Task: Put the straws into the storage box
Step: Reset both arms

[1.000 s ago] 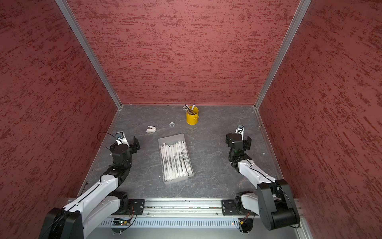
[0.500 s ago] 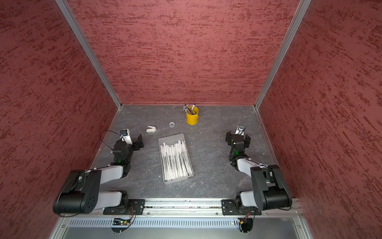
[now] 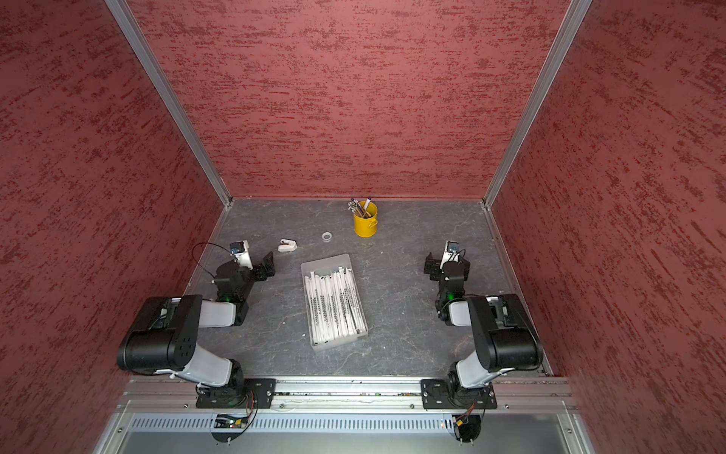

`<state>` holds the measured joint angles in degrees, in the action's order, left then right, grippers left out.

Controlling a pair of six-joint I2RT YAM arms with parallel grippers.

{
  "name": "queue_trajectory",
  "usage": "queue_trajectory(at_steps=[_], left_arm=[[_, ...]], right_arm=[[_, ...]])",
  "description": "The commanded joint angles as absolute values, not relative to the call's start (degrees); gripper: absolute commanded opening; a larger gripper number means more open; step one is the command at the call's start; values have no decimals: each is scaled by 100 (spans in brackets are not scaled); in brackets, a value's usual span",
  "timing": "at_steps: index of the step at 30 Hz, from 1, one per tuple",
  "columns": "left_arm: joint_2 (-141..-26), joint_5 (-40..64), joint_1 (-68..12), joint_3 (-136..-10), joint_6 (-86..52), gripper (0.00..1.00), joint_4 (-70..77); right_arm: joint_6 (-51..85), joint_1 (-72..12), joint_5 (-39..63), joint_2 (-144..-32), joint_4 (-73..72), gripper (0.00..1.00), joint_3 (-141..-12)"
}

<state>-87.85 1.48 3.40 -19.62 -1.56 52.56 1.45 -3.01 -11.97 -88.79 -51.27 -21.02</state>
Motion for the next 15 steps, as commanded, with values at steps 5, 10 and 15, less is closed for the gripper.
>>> queue_trajectory(at_steps=[5,10,15], left_arm=[[-8794,-51,158,-2154,-25,100,5163],[-8798,-220,53,-2148,41,100,5200],[-8795,-77,122,-2168,5,100,5160]], right_arm=[[113,-259,-1085,-8840,-5357,99,-2119],[106,-258,-1089,-8833,-5361,99,-2118],[110,-259,-1085,-8842,-5362,99,-2118]])
